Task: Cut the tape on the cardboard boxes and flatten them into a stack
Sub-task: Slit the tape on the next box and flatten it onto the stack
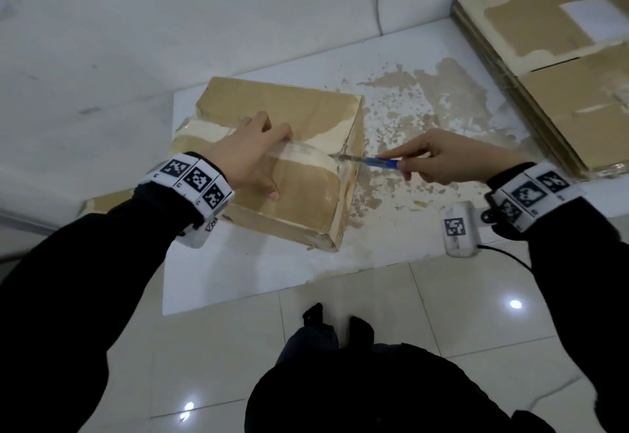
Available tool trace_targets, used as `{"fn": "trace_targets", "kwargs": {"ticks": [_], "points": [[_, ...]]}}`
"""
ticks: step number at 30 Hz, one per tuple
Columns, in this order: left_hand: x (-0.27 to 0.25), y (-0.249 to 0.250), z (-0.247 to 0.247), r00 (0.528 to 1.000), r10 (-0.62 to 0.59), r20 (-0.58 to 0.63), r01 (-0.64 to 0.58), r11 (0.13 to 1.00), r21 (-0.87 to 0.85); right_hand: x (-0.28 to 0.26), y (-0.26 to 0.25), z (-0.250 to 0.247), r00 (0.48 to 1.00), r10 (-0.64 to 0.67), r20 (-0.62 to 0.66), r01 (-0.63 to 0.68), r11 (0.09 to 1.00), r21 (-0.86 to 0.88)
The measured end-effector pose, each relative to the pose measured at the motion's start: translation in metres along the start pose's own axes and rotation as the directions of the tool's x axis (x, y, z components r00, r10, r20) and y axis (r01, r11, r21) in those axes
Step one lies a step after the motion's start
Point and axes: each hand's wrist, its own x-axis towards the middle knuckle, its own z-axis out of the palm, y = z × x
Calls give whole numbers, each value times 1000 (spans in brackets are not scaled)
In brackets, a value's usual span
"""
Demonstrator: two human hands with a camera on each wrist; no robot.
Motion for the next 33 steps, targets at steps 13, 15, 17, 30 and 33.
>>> {"fn": "trace_targets", "kwargs": {"ticks": [13, 15, 17, 30, 33], "points": [[-5, -2, -18, 999, 39, -13, -36, 974, 224, -16, -1, 6, 964, 0, -267, -6, 1000, -21], [2, 3, -20, 999, -31, 42, 23, 985, 173, -14, 0, 8, 919, -50, -391, 40, 999, -34], [13, 9, -15, 984, -122, 126, 111, 990, 92, -9, -3, 18, 917, -125, -379, 96, 991, -95], [52, 24, 22, 781, -594, 192, 412, 259, -874, 1, 4, 56, 844, -319, -430, 80, 869, -488], [57, 26, 21, 774, -605, 187, 434, 292, -852, 11, 1, 62, 818, -329, -471, -14, 808, -589]]}}
